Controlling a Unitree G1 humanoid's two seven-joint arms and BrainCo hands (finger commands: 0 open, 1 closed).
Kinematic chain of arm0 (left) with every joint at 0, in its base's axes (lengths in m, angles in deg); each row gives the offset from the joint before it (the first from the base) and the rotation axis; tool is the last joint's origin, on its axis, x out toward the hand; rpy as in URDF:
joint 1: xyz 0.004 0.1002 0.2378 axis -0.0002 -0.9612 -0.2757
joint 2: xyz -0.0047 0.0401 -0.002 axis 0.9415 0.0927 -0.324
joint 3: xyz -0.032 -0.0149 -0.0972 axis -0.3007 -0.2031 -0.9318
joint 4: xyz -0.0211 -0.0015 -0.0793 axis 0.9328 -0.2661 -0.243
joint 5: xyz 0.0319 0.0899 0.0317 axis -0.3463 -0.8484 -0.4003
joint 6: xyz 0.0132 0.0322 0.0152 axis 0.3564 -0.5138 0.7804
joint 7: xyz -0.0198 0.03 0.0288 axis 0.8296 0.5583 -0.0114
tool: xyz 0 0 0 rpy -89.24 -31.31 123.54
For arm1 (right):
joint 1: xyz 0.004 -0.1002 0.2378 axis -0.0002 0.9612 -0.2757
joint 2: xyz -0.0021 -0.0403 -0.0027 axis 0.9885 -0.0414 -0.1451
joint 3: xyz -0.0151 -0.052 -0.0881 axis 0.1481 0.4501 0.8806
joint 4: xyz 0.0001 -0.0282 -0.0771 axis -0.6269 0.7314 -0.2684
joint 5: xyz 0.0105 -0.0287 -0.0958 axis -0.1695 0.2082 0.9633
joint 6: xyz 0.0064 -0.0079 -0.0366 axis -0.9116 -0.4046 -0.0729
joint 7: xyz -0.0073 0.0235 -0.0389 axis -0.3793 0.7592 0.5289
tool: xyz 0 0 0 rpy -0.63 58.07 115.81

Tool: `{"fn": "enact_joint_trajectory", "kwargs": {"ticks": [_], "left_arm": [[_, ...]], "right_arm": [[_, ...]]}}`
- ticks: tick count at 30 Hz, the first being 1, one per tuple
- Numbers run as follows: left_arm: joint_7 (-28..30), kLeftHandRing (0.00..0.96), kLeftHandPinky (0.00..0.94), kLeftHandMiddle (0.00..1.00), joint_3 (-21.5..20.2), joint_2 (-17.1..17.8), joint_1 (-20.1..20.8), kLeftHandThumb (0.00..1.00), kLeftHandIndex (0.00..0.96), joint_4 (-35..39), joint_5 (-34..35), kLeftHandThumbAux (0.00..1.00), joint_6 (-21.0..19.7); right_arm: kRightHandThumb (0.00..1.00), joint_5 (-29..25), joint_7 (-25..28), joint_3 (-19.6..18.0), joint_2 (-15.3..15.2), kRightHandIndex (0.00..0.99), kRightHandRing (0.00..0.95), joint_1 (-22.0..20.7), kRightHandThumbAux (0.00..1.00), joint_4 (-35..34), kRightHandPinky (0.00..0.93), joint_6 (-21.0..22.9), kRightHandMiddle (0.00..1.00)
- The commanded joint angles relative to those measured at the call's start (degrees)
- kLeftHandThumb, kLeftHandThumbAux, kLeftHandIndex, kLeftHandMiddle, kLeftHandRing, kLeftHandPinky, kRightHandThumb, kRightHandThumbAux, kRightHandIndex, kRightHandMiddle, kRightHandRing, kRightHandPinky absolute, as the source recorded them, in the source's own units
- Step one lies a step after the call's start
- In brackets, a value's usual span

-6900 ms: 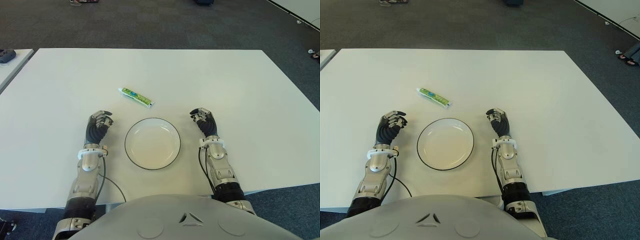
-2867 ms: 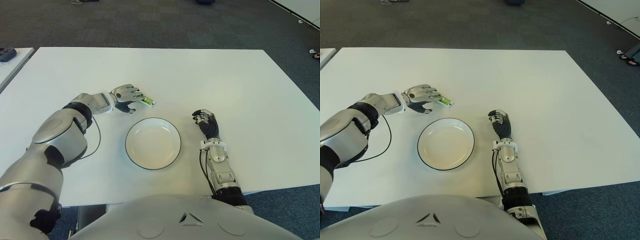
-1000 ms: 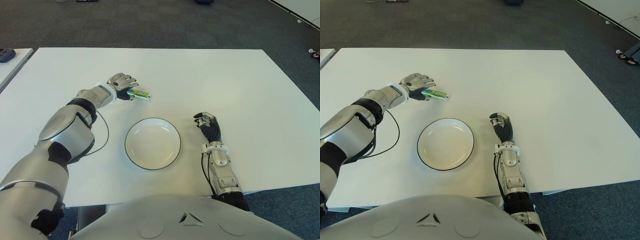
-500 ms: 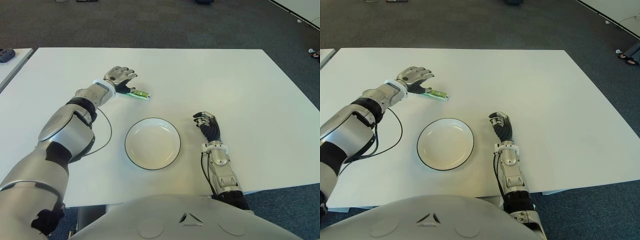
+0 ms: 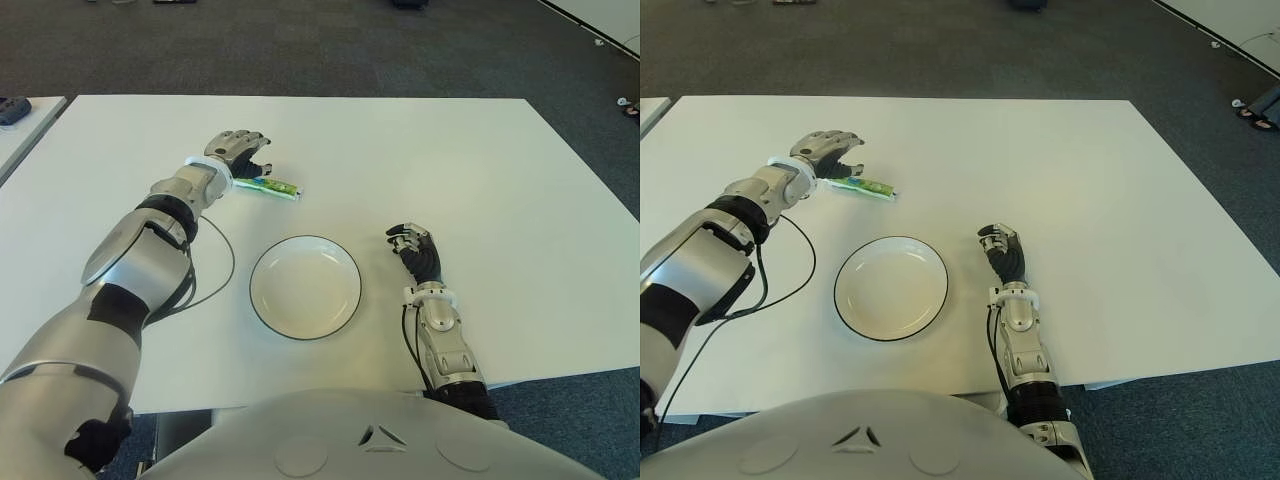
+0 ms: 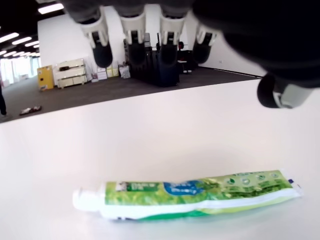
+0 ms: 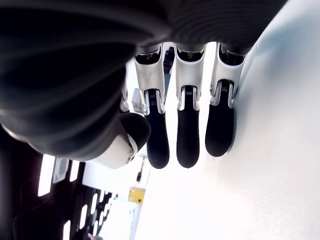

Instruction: Put the toothpaste on the table into the plate.

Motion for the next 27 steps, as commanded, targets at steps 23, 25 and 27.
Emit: {"fn": "enact_joint_trajectory", "kwargs": {"ticks": [23, 25, 27], "left_arm": [[13.1, 0.000, 0.026, 0.000, 1.1, -3.0, -2.4, 0.535, 0.000, -0.5, -0.7, 0.244, -5.5], [13.8, 0.000, 0.030, 0.000, 1.9, -3.2, -2.3, 0.529, 0.000, -0.6, -1.4, 0.246, -5.5], [14.6, 0.000, 0.036, 0.000, 2.6, -3.3, -2.3, 0.528, 0.000, -0.7, -2.0, 0.248, -5.5]], "right_arm": [[0.714, 0.1, 0.2, -0.3, -0.3, 0.419, 0.425, 0.4, 0.735, 0.5, 0.468, 0.6, 0.431], [0.713, 0.2, 0.1, -0.4, -0.2, 0.419, 0.428, 0.6, 0.735, 0.2, 0.472, 0.6, 0.433], [0.713, 0.3, -0.1, -0.3, -0.1, 0.420, 0.431, 0.7, 0.735, 0.0, 0.472, 0.6, 0.436]]}}
